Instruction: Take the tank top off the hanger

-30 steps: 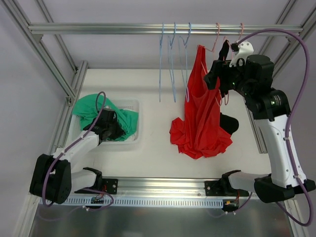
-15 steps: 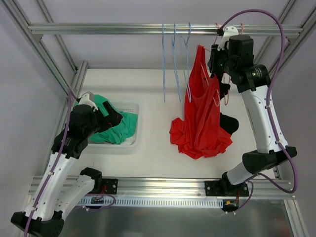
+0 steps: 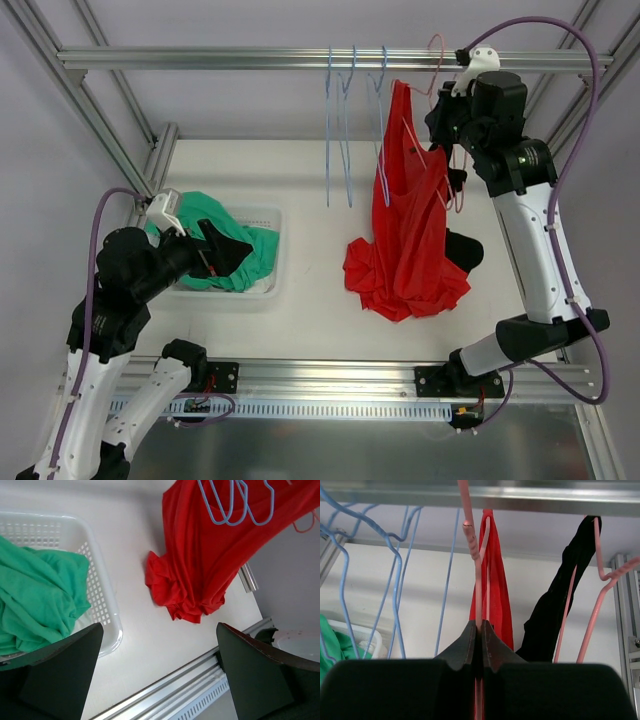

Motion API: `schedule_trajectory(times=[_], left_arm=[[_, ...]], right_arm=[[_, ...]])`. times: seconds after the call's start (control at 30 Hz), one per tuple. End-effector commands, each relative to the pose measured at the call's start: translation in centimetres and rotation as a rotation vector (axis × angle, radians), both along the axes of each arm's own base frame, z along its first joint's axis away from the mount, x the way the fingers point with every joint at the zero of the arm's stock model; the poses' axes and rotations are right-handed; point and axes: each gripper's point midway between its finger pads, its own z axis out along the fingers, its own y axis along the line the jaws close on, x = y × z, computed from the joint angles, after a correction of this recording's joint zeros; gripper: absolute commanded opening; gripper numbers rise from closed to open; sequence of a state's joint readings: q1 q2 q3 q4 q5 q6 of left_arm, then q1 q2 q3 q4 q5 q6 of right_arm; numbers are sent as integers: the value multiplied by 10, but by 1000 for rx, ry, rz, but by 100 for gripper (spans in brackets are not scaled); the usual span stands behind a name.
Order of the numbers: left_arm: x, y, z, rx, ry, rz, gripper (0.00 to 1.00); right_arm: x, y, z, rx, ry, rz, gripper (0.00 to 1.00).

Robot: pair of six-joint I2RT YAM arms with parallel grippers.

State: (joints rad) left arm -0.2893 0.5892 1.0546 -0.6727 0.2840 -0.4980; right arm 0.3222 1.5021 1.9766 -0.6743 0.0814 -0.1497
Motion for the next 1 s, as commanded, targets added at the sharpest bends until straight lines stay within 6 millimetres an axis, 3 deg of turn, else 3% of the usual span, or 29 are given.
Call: schedule_trajectory(times=[0.0, 0.17, 0.23, 0.3, 0.33, 0.37, 0.4, 0.43, 0.5, 0.53, 0.57, 0.6, 0.63, 0.67, 0.7, 0.73, 0.77, 0.8, 0.83, 0.87, 0.9, 0.93, 0.97], left_arm=[[-14, -15, 22, -22, -78, -132, 99], [-19, -27, 35, -54, -131, -210, 99], [-22, -32, 41, -72, -149, -251, 99], [-24, -37, 60, -100, -209, -282, 99], [-24, -41, 67, -111, -222, -308, 99], [-26, -43, 87, -128, -281, -327, 99], [-26, -45, 96, -140, -293, -337, 99], [-18, -50, 101, -143, -281, -347, 99], [-16, -54, 130, -146, -337, -362, 98], [-8, -66, 129, -140, -313, -391, 98], [-4, -68, 148, -137, -354, -372, 99], [11, -80, 144, -104, -345, -381, 99], [-1, -97, 161, -113, -379, -440, 99], [9, -104, 164, -74, -408, -411, 99], [22, -124, 156, -34, -389, -418, 99], [1, -148, 170, -41, -429, -493, 99], [11, -157, 172, -3, -447, -437, 99], [20, -185, 158, 79, -459, -463, 99], [16, -197, 175, 82, -504, -465, 99], [3, -219, 174, 117, -538, -514, 99], [15, -246, 156, 175, -517, -510, 99], [14, -256, 172, 154, -545, -504, 98], [12, -270, 170, 169, -553, -522, 95]], right_arm=[[-15, -5, 78, 111, -249, -8, 0], [-40, -4, 85, 152, -281, 38, 0], [-49, -5, 73, 165, -255, 38, 0], [-71, -12, 76, 189, -272, 36, 0], [-75, -11, 58, 186, -236, 42, 0], [-83, -13, 54, 190, -234, 48, 0], [-105, -19, 60, 205, -266, 50, 0], [-110, -20, 40, 208, -230, 46, 0], [-146, -23, 39, 234, -245, 91, 0], [-157, -22, 29, 234, -222, 115, 0], [-169, -23, 18, 227, -180, 128, 0], [-192, -21, 22, 241, -197, 176, 0], [-204, -21, 19, 245, -186, 201, 0], [-219, -21, 9, 241, -147, 222, 0], [-232, -21, 7, 244, -136, 242, 0], [-250, -25, 8, 250, -142, 253, 0], [-264, -28, 2, 245, -116, 258, 0], [-275, -27, 1, 252, -113, 285, 0], [-291, -29, 3, 264, -131, 301, 0], [-302, -30, -1, 266, -116, 316, 0], [-313, -28, 3, 274, -129, 351, 0], [-324, -29, 5, 279, -148, 366, 0], [-329, -31, 4, 278, -142, 367, 0]])
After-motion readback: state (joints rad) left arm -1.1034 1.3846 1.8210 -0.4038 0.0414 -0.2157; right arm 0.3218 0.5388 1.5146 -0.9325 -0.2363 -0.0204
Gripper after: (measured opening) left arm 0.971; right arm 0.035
